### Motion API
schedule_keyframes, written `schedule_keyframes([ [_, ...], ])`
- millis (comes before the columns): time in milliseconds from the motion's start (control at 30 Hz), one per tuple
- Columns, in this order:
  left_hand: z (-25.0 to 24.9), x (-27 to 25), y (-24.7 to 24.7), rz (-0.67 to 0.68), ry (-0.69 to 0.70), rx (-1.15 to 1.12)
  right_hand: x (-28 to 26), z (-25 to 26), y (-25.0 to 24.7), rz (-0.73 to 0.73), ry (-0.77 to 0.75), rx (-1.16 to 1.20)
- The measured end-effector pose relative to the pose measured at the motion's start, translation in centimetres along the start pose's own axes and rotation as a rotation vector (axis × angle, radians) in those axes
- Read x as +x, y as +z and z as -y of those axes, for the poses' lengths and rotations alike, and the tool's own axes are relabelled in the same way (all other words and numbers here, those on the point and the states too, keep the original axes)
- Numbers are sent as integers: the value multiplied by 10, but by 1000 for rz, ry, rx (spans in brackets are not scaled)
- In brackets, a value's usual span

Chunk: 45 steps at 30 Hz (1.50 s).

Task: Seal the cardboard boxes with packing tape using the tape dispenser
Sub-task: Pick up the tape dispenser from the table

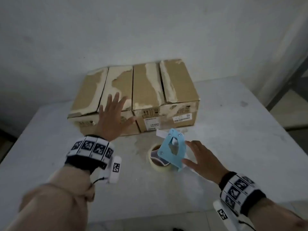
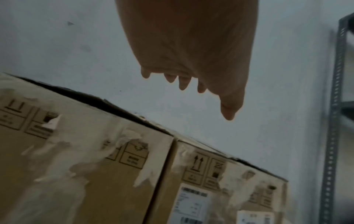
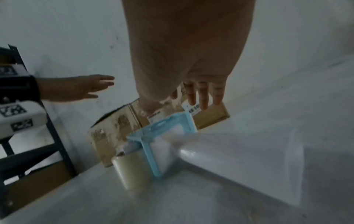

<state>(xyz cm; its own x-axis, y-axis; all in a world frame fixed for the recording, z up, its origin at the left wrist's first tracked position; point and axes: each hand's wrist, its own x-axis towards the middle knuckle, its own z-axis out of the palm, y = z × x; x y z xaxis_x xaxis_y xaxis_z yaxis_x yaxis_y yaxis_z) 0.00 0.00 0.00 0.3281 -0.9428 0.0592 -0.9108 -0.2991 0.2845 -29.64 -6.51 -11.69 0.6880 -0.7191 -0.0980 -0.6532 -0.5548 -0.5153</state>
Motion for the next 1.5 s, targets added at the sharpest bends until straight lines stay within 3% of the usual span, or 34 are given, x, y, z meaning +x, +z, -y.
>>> schedule_keyframes([
  [167,10,14,5,-65,-71,126,11,0,14,85,36,-28],
  [333,25,24,12,-42,-178,207,4,0,31,109,-56,-65],
  [533,34,31,25,120,-315,144,5,-4,50,18,-74,-53],
  [800,38,28,26,181,-301,165,-10,5,14,-110,-192,63],
  [967,45,29,22,167,-272,175,-19,26,-31,-125,-164,275],
  [1133,50,34,19,120,-243,184,-9,44,-58,-210,-233,672],
  [1400,59,52,-13,42,-266,-32,44,105,-88,-297,-181,1104],
  [1500,69,56,-35,-110,-215,-132,64,123,-93,-280,-171,1269],
])
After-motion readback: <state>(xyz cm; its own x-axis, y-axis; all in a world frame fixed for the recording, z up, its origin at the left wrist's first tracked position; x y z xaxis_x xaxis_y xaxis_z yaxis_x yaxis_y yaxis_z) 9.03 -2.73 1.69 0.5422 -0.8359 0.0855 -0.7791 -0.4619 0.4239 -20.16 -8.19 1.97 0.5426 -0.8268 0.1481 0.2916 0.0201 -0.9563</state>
